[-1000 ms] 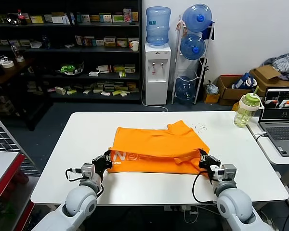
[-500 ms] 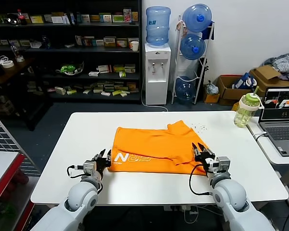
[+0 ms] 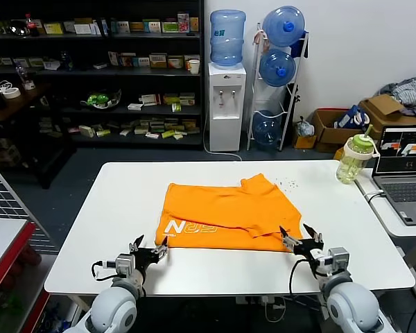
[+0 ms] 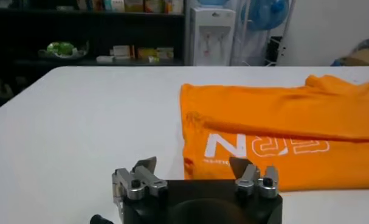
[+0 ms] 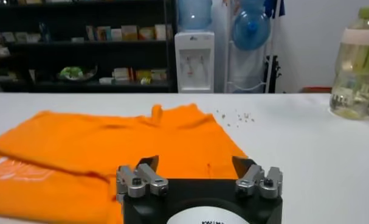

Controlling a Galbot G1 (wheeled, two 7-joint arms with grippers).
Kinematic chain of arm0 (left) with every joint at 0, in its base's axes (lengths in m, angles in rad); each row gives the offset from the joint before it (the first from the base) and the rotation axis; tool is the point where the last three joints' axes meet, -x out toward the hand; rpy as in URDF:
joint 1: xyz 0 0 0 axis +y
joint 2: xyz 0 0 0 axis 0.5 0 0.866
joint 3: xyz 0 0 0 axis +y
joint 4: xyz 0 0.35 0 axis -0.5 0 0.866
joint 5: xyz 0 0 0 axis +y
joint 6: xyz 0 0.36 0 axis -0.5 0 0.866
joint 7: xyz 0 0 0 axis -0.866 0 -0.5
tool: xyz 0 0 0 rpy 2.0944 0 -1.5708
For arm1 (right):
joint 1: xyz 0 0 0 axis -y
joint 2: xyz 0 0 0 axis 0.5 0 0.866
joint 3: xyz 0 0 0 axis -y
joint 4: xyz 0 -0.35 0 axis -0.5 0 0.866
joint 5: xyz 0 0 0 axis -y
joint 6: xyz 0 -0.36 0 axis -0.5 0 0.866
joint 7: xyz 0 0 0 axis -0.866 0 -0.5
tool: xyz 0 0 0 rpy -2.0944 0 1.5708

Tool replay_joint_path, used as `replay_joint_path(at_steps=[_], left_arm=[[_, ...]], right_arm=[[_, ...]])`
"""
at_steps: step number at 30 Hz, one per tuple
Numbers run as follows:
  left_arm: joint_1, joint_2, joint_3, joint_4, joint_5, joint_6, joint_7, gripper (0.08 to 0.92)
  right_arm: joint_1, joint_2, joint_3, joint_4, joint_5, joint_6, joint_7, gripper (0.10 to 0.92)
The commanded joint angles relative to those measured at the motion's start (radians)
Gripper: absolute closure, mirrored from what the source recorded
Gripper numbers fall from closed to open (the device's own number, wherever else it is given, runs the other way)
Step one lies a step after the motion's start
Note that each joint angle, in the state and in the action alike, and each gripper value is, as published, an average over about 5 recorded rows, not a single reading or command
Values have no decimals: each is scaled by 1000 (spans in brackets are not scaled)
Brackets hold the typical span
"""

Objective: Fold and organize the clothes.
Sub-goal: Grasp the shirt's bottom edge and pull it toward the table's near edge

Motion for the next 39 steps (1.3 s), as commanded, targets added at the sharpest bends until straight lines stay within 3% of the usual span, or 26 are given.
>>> replay_joint_path(at_steps=[1, 14, 20, 23, 39], left_arm=[[33, -34, -15, 0, 15, -29, 16, 179], [-25, -65, -15, 88, 48, -51, 27, 177], [-32, -67, -9, 99, 57, -51, 23, 190], [-33, -68, -5, 101, 60, -51, 23, 247], [-33, -72, 5, 99, 69, -49, 11, 712]], right_arm=[[-79, -11, 44, -2, -7, -21, -43, 203], [-34, 14, 27, -51, 38, -71, -1, 211], [-18, 18, 16, -60, 55, -87, 9, 313], [-14, 20, 13, -61, 56, -85, 8, 396], [-33, 11, 26, -31, 62, -64, 17, 857]])
